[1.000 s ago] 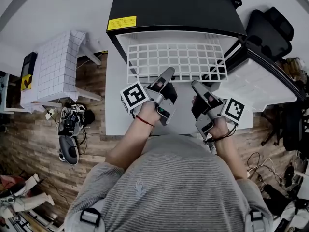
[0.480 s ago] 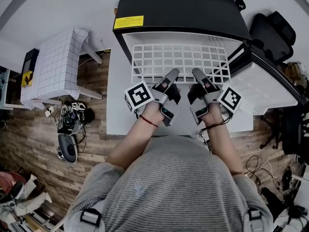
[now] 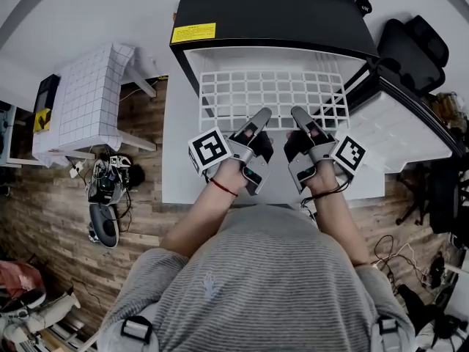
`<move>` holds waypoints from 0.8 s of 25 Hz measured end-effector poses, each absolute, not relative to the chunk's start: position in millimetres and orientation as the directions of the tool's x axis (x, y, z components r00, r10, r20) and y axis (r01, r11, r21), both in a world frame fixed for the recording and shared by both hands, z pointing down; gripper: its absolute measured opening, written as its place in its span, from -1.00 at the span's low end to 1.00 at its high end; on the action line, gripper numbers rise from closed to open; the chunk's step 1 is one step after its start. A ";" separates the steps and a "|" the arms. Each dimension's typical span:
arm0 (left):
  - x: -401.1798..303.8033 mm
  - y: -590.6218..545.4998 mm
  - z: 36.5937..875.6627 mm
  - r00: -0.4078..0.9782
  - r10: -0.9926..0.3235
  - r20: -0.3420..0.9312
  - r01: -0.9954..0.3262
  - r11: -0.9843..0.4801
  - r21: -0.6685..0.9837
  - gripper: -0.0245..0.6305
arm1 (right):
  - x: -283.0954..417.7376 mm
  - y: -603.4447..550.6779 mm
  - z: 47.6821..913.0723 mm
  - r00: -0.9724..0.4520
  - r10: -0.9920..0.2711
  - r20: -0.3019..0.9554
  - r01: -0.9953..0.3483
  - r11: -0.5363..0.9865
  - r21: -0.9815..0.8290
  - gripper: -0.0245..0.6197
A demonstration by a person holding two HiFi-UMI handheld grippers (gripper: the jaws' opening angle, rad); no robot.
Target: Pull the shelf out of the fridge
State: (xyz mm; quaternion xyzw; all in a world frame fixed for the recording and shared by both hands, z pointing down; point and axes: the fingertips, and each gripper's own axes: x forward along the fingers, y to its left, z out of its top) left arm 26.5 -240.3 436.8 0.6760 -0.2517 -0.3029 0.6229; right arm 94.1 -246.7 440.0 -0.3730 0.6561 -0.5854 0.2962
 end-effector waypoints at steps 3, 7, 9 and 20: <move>27.7 -232.2 440.5 0.698 -0.711 -0.085 0.025 -0.095 0.995 -0.82 | 95.1 -239.6 440.8 -0.556 -0.830 0.044 -0.140 0.041 -0.989 -0.79; 29.7 -216.5 440.3 0.702 -0.705 -0.098 0.041 -0.098 0.994 -0.82 | 94.1 -224.6 442.5 -0.572 -0.819 0.042 -0.126 0.037 -0.991 -0.80; 29.9 -208.2 435.0 0.700 -0.705 -0.116 0.063 -0.101 0.993 -0.82 | 92.9 -216.2 440.6 -0.580 -0.814 0.029 -0.105 0.040 -0.994 -0.79; 30.5 -183.8 404.7 0.647 -0.735 -0.203 0.169 -0.122 0.978 -0.82 | 86.0 -185.6 409.3 -0.693 -0.720 -0.023 -0.206 0.228 -0.952 -0.61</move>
